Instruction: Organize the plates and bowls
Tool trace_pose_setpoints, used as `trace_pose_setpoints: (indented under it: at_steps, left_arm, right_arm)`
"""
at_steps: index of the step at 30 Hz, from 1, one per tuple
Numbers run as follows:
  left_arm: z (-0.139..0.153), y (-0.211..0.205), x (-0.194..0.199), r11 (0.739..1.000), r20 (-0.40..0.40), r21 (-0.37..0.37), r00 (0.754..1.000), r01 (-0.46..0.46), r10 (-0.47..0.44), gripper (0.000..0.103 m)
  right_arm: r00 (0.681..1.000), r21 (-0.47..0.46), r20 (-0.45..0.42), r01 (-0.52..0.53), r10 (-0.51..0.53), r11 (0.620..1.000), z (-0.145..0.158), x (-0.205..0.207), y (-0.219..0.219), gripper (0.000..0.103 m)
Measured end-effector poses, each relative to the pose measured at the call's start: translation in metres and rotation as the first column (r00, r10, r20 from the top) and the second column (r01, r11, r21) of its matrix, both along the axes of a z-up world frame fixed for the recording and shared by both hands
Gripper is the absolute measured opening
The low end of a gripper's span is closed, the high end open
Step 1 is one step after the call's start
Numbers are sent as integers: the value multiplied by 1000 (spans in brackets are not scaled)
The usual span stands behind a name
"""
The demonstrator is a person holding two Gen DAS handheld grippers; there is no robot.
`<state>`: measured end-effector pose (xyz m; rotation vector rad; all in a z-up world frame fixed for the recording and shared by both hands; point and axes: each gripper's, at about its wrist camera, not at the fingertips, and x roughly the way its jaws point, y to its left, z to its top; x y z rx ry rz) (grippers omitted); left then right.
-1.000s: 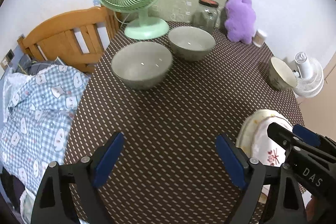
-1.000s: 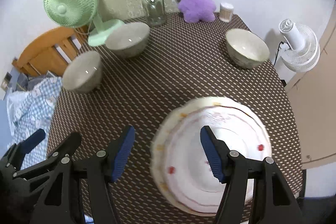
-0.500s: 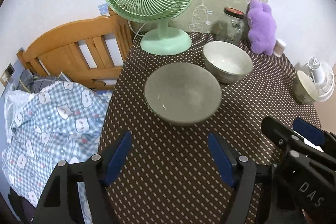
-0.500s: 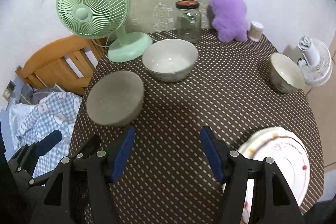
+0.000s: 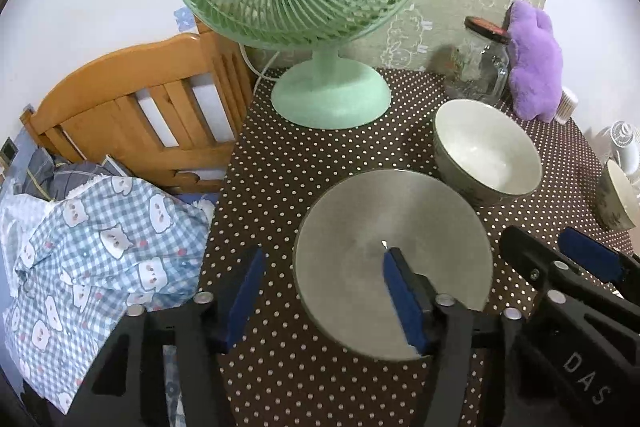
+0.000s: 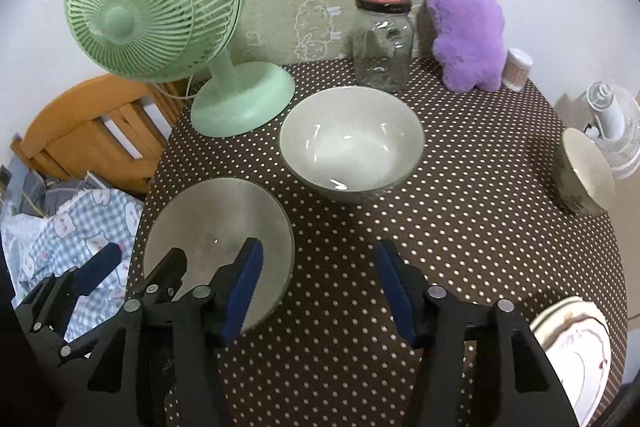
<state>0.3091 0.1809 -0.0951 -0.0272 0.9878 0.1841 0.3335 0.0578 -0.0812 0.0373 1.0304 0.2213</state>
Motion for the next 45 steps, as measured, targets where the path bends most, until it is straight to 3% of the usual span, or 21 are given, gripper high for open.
trace_pose_setpoints:
  at_steps: [10, 16, 22, 27, 45]
  left_arm:
    - [-22, 7, 18, 1000, -51, 1, 999, 9, -9, 31]
    - [-25, 9, 20, 1000, -57, 27, 998, 11, -9, 23]
    - [-25, 9, 20, 999, -74, 35, 997, 21, -18, 21]
    - [-25, 6, 13, 1000, -94, 0, 995, 25, -24, 21]
    - [-7, -48, -41, 997, -104, -16, 992, 70, -71, 21]
  right_arm:
    - [996, -3, -76, -34, 34, 999, -27, 24, 21, 23]
    - [993, 13, -110, -52, 53, 999, -37, 27, 28, 12]
    - [992, -7, -112, -55, 54, 998, -38, 26, 33, 12]
    - [993, -33, -107, -55, 51, 998, -33, 18, 30, 12]
    - [991, -39, -136, -23, 18, 999, -16, -47, -31, 12]
